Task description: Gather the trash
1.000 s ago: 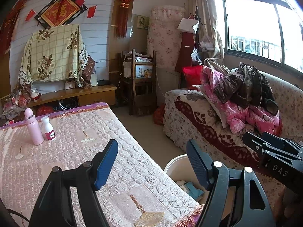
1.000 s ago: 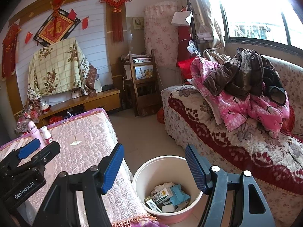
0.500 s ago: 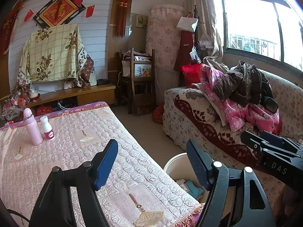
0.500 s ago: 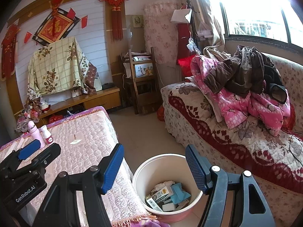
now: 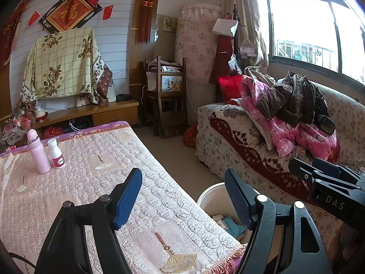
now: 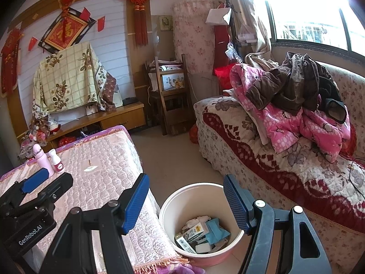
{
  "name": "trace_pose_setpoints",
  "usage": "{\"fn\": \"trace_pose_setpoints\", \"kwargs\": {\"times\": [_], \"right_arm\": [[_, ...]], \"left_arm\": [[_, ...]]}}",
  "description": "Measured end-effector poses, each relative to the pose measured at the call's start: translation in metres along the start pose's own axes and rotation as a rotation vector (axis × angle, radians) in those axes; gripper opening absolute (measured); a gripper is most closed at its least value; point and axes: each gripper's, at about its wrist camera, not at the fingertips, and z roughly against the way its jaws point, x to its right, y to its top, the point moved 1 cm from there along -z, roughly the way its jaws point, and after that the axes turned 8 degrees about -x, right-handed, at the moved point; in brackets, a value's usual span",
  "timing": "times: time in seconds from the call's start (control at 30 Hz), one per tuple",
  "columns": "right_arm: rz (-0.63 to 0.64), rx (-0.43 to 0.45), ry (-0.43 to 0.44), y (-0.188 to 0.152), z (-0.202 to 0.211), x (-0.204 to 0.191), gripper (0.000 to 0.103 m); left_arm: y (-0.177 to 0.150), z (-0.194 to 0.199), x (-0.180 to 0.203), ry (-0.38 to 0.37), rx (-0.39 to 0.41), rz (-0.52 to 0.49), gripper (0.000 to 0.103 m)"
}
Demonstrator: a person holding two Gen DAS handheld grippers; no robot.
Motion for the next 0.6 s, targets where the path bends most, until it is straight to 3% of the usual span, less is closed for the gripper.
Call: {"fn": "trace_pose_setpoints", "kwargs": {"times": [0.6], "right_arm": [[-0.002,-0.024,-0.006,-0.002,-0.008,0.003,0.072]], "left_arm": [[-0.005,-0.011,0.002,-0.017,-0.037,0.0,0.075]]}}
